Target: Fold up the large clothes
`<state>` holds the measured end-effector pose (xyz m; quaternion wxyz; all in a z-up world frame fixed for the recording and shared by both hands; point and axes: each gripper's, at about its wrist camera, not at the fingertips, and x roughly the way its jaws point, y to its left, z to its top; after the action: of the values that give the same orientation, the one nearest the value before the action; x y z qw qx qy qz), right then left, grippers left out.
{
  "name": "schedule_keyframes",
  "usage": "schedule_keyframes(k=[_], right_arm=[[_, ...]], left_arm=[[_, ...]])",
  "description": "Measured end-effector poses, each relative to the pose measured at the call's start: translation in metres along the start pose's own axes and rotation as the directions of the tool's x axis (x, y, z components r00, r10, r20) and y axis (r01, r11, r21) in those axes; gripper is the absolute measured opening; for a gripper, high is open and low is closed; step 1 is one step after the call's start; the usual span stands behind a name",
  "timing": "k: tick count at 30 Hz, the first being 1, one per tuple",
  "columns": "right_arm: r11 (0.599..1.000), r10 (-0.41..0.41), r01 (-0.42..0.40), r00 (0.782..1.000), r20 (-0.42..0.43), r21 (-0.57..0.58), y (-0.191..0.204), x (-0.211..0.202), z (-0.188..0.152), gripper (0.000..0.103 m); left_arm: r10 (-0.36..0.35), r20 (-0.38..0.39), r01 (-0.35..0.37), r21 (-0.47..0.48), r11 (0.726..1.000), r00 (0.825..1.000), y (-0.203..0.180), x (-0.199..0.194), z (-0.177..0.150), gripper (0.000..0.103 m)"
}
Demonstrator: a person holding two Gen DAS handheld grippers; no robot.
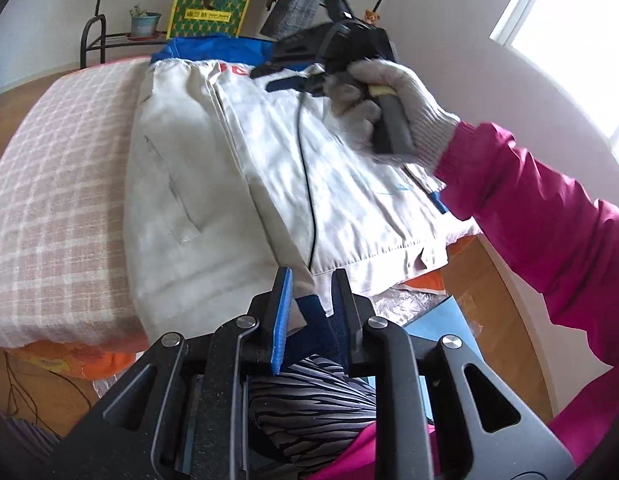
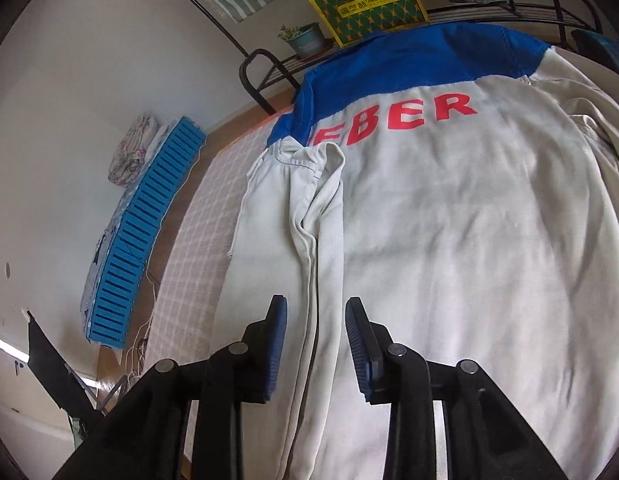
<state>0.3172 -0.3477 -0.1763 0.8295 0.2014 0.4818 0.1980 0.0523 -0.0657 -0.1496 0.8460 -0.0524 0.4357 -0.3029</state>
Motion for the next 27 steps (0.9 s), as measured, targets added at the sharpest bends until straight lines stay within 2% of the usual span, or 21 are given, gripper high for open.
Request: schedule_keyframes(k=[3,6,10,14,18,19,22,25,26,27], right_arm=[[0.998,0.017,-0.014,0.999,0.034,-0.068,0.011,-0.042,-0.024,0.033],[0.991,0.018,-0.014,0.999,0.032,-0.134,0.024,-0.064,-0.06,0.033],[0.984,0.015,-0.016,1.0,-0.01,-0.177,0.036,-0.059,-0.108,0.033],[0.979,-0.033,0.024,0.999,-0.039,-0.203,0.041,-0.037,-0.146,0.033],[0.983,-0.042,0.026,0.996,-0.083,-0.182,0.038,-0.014,-0.165,0.033],[0.98,-0.059,0.042,0.995,-0.085,-0.197,0.038,-0.009,-0.168,0.033],[0.947,-0.16,0.133,0.985,-0.067,-0.293,0.042,0.005,-0.179,0.033],[0.948,-0.148,0.127,0.988,-0.052,-0.291,0.043,0.0,-0.176,0.034],[0.955,-0.128,0.112,0.991,-0.043,-0.274,0.04,-0.005,-0.173,0.038],[0.962,-0.11,0.102,0.994,-0.019,-0.254,0.038,-0.014,-0.171,0.049]], left_arm=[[0.077,0.049,-0.075,-0.036,0.997,0.996,0.024,-0.024,-0.003,0.019],[0.138,0.038,-0.134,-0.097,0.986,0.99,0.055,-0.025,-0.006,0.019],[0.164,0.004,-0.163,-0.122,0.979,0.986,0.075,0.0,-0.006,0.019],[0.14,-0.06,-0.146,-0.121,0.982,0.988,0.073,0.039,-0.011,0.019],[0.173,-0.128,-0.188,-0.123,0.974,0.977,0.073,0.074,-0.023,0.019],[0.18,-0.121,-0.195,-0.122,0.973,0.976,0.072,0.077,-0.026,0.019],[0.194,-0.114,-0.206,-0.101,0.973,0.974,0.069,0.073,-0.025,0.019],[0.203,-0.106,-0.213,-0.101,0.972,0.973,0.067,0.06,-0.019,0.019],[0.218,-0.094,-0.226,-0.078,0.971,0.971,0.063,0.053,-0.015,0.019],[0.234,-0.072,-0.238,-0.047,0.97,0.969,0.058,0.046,-0.01,0.019]])
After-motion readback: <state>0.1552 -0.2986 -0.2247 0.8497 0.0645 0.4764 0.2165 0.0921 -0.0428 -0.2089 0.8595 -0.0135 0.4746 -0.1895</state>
